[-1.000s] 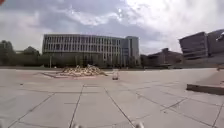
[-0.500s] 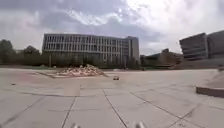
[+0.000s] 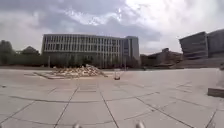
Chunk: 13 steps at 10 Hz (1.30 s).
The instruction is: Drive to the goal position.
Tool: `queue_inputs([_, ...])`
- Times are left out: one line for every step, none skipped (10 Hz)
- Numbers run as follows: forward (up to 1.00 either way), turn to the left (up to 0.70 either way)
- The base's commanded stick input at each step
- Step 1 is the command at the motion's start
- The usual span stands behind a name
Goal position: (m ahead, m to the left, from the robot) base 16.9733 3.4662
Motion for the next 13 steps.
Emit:
queue_inputs([0.70, 0.00])
queue_inputs([0.70, 0.00])
queue_inputs([0.70, 0.00])
queue_inputs([0.70, 0.00])
queue_inputs([0.70, 0.00])
queue_inputs([0.70, 0.00])
queue_inputs([0.70, 0.00])
queue_inputs([0.70, 0.00])
queue_inputs([0.70, 0.00])
queue_inputs([0.70, 0.00])
queue_inputs([0.70, 0.00])
queue_inputs([0.70, 0.00])
queue_inputs([0.70, 0.00])
